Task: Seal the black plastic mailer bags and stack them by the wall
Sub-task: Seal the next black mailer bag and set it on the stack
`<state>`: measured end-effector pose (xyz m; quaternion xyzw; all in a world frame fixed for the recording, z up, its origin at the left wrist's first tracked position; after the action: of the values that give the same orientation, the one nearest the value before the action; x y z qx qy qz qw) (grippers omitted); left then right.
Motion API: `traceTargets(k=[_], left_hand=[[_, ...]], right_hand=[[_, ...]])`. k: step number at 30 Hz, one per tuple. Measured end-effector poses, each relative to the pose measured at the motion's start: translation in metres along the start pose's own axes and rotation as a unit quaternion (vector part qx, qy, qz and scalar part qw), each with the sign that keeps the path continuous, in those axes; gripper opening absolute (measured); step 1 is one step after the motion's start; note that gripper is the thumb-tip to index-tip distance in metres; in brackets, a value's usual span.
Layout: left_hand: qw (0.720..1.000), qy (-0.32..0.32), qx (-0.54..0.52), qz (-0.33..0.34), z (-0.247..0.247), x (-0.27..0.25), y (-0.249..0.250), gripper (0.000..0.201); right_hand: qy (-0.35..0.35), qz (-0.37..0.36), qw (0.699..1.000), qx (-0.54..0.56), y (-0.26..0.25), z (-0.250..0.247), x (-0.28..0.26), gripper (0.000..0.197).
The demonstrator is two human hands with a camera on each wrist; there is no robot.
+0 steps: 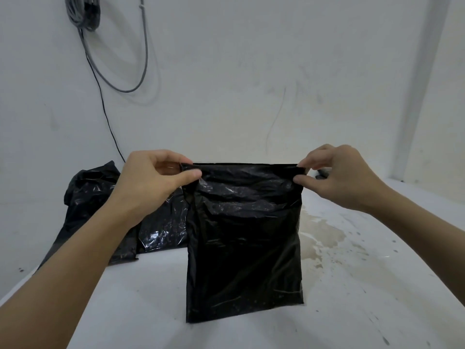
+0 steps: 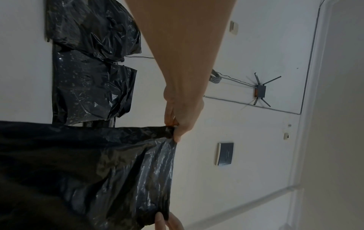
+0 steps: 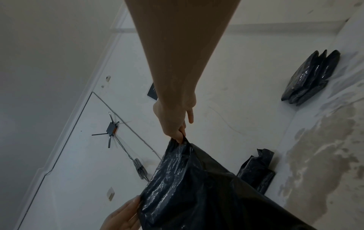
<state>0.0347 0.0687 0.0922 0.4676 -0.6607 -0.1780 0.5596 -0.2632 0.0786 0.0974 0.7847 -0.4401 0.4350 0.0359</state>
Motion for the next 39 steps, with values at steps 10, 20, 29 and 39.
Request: traceTargets(k=[10,20,29,39], left_hand=[[0.999,0.024,-0.044,-0.012,0.003,0.001,0.005,0.010],[0.993,0.015,-0.115,-0.031,0.003,-0.004,0.010,0.009],[0.978,-0.038,-0.203,-0.038,-0.001,-0.010,0.042,0.025],[0.988,-0.033,-0.088,-0.122,0.064,0.001,-0.008,0.010]], right_hand=[[0.030,0.043,0.997,0.051,-0.004,0.001,0.002,0.018],[0.066,0.087,0.985,0.133,-0.002,0.003,-0.001,0.008],[0.056,0.112,0.956,0.264,-0.012,-0.039,-0.012,0.007],[-0.049,0.281,0.948,0.143,0.032,-0.023,-0.020,0.016]])
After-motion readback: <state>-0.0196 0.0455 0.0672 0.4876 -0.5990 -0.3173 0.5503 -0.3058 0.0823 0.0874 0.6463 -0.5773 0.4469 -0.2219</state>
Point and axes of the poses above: each hand's wrist, its own x-axis towards the middle knuckle, its own z-axis out of the palm, y = z × x, the point moved 1 cm from there along x, towards the middle knuckle, and after that the axes turned 3 degrees about -z, right-handed, at the moved point
